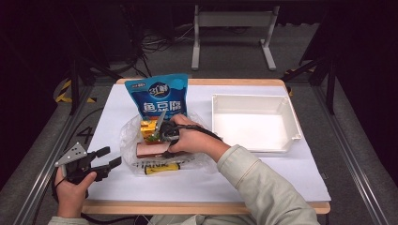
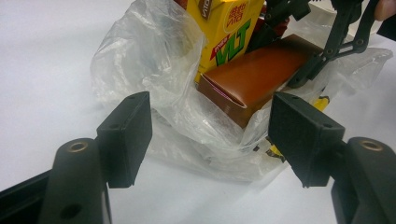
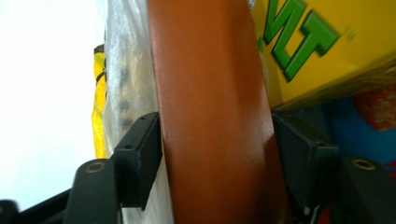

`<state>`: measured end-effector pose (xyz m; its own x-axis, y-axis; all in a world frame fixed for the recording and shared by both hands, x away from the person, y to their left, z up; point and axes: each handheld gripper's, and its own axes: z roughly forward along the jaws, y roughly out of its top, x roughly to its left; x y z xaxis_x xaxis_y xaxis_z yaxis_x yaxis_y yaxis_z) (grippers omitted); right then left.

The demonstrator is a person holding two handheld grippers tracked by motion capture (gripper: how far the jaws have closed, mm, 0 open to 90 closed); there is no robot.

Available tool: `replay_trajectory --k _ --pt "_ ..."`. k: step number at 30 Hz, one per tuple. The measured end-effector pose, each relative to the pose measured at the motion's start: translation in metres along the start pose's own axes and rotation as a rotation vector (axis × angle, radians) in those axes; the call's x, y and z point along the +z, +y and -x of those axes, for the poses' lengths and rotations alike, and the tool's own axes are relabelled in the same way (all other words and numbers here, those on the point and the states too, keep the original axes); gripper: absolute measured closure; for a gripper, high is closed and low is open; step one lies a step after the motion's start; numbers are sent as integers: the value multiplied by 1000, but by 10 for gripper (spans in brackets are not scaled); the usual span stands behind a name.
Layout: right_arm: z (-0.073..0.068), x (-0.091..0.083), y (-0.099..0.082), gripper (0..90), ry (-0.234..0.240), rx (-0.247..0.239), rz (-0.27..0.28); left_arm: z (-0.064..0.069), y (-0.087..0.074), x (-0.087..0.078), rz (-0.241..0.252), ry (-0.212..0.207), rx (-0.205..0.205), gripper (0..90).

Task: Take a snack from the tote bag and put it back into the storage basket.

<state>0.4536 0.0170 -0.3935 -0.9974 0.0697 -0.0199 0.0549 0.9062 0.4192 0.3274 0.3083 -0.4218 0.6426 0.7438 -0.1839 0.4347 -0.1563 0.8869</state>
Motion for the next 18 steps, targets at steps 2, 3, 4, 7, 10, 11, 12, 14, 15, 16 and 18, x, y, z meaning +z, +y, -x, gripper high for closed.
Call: replay_trajectory --k 2,3,4,7,10,11,12,14,15,16,18 --pt "0 2 0 367 4 -1 -8 0 0 0 0 -2 -2 313" --pt "0 2 0 367 3 -7 -17 0 0 0 0 -2 -2 313" --pt "0 2 0 367 3 -7 -17 0 0 1 0 -1 0 313" --pt "-1 5 0 367 -1 -2 -24 0 0 1 1 -2 -7 311" --pt "-1 6 0 369 -5 -12 -34 0 0 1 1 -3 -8 307" --pt "-2 7 0 368 -7 -9 -43 0 0 1 -1 -5 -4 307" --pt "-2 9 1 370 -12 -22 -49 0 0 2 -1 -4 -4 306" --pt "-2 10 1 370 -13 -23 -48 0 0 2 0 -4 -5 305" --pt "-3 11 2 370 -16 -29 -59 0 0 2 0 -5 -6 305" --pt "-3 12 3 369 -19 -35 -66 0 0 1 -2 -6 -5 304" --pt "-4 13 4 372 -25 -45 -78 -1 0 1 -2 -5 -5 304"
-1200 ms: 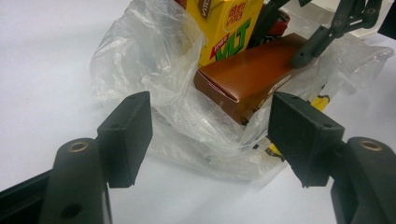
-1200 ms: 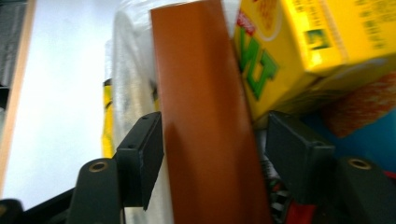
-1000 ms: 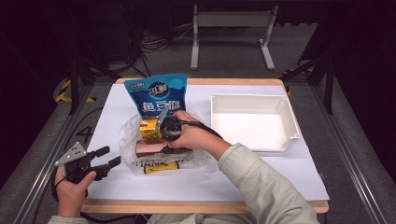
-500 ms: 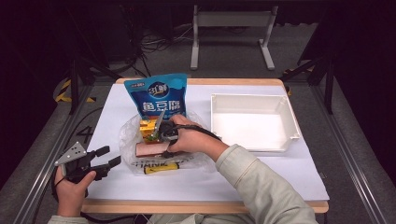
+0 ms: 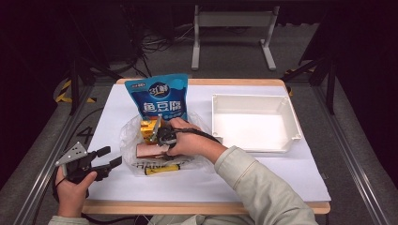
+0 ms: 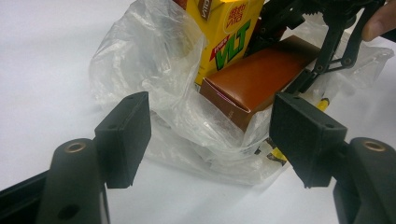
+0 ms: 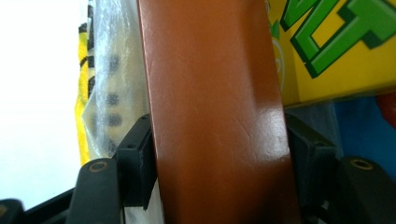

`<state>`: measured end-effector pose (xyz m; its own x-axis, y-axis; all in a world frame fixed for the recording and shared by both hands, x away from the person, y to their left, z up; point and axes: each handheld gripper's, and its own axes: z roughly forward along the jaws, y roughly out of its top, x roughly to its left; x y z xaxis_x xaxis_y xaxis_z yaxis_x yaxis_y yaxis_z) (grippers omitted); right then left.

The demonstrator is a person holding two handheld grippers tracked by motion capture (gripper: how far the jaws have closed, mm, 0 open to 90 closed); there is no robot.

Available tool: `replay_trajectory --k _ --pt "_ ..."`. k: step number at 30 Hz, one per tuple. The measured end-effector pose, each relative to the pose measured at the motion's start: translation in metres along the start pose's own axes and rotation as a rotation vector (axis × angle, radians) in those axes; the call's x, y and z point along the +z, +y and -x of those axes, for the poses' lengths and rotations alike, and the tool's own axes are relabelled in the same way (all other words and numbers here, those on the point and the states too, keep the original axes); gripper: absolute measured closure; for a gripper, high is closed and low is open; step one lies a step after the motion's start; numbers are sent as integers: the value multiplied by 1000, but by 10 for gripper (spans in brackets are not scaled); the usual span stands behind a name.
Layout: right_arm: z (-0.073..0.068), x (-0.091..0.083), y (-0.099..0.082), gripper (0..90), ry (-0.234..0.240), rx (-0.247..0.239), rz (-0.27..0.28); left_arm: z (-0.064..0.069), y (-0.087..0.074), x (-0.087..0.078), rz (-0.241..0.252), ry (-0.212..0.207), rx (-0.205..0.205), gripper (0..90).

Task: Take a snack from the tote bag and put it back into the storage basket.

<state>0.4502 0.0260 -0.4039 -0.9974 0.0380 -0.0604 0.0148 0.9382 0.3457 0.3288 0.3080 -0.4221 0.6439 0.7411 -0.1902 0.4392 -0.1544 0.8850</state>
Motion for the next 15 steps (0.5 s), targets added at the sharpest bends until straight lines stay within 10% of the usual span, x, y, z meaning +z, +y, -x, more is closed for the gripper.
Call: replay_trajectory --k 15 --pt "-2 -8 -2 421 -24 -24 15 -1 -1 0 6 2 -16 300"
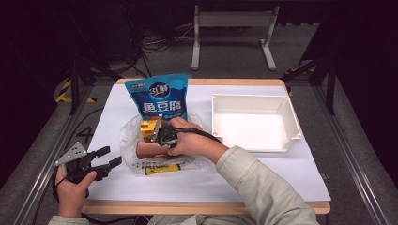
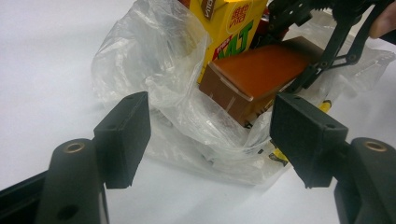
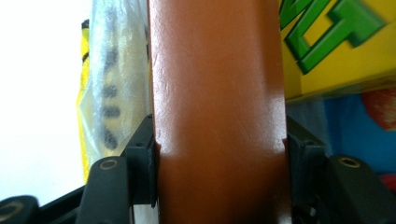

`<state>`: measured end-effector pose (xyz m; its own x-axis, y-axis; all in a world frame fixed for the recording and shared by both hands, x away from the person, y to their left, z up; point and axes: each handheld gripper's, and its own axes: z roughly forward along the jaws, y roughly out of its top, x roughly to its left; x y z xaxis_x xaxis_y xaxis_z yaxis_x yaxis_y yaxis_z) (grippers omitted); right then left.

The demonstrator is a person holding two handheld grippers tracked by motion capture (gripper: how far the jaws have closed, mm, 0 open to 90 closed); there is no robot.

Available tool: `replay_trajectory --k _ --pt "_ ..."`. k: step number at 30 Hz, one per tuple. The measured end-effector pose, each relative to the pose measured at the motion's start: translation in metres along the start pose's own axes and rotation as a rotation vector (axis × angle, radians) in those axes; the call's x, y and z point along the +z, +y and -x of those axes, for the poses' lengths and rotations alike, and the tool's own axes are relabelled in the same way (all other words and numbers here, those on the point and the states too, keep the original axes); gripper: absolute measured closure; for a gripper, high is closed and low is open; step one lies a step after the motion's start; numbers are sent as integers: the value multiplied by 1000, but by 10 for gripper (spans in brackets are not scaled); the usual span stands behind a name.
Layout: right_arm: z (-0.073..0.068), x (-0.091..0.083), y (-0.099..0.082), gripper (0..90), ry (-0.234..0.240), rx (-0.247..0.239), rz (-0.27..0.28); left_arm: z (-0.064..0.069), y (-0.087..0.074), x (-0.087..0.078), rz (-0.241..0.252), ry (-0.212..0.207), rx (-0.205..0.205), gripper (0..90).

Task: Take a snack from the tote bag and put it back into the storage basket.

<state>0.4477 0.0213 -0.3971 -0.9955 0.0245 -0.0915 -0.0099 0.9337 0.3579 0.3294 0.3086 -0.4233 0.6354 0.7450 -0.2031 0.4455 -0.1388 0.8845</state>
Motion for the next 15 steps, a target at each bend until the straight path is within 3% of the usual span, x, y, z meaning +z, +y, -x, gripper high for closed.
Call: replay_trajectory --k 10,15 --pt "1 -28 -1 420 -28 9 99 0 0 1 2 0 -2 299" --pt "1 -40 1 421 -39 3 119 0 0 2 1 0 -2 299"
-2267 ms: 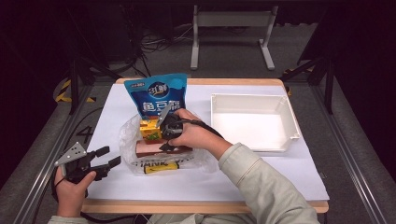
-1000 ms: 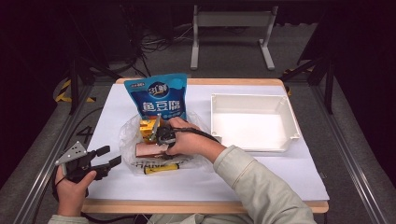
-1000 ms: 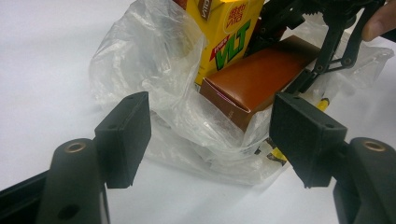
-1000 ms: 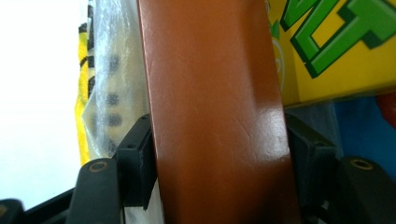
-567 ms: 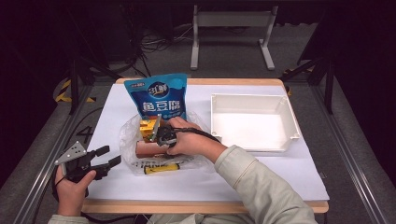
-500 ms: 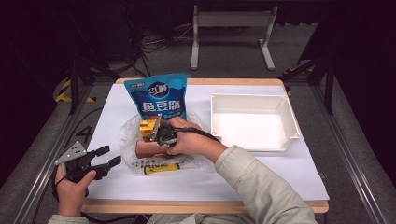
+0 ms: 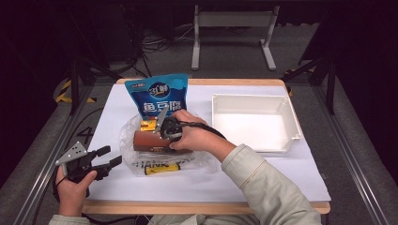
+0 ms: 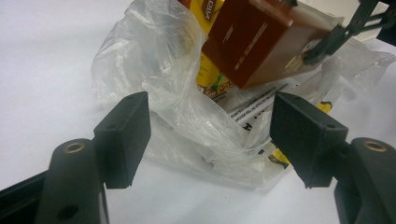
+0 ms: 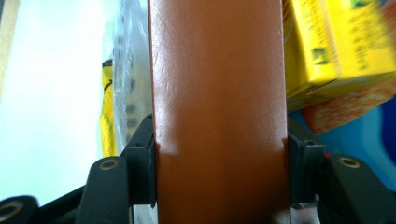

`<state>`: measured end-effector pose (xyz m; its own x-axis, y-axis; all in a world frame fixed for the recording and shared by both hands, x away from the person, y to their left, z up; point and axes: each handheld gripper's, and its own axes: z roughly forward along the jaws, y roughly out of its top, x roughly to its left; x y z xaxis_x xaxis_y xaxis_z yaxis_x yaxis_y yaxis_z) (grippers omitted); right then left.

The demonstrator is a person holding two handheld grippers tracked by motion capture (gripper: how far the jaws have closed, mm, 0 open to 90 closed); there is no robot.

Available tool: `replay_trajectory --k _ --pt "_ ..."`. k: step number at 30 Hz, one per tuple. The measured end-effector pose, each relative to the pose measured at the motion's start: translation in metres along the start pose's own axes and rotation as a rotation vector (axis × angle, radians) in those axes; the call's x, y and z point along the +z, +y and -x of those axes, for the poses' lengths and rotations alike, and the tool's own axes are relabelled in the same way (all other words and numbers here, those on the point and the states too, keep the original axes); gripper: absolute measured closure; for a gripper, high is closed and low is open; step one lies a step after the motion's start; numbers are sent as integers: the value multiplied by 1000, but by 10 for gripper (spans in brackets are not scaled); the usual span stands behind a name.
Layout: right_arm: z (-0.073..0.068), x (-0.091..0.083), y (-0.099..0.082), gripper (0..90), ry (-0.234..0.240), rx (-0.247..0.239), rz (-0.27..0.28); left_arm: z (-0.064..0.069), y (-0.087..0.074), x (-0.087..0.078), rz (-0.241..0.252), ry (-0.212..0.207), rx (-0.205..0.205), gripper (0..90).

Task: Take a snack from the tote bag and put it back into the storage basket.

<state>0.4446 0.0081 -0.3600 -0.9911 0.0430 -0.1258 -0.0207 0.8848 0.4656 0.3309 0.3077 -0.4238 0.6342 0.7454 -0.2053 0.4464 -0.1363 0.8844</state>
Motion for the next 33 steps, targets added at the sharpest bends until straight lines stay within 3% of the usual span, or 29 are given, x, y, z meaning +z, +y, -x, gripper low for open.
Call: replay_trajectory --k 6,18,22,25,33 --pt "2 -16 3 422 5 14 49 -1 0 1 -6 0 9 241" --pt "3 -50 2 423 -18 13 84 0 1 1 -7 -6 59 86" --pt "3 -60 1 423 -27 10 97 1 0 1 -5 -41 98 23" --pt "4 -65 -1 423 -30 10 97 3 2 2 -6 10 97 31" --pt "6 -82 -8 422 -36 13 106 2 2 3 11 12 93 25"
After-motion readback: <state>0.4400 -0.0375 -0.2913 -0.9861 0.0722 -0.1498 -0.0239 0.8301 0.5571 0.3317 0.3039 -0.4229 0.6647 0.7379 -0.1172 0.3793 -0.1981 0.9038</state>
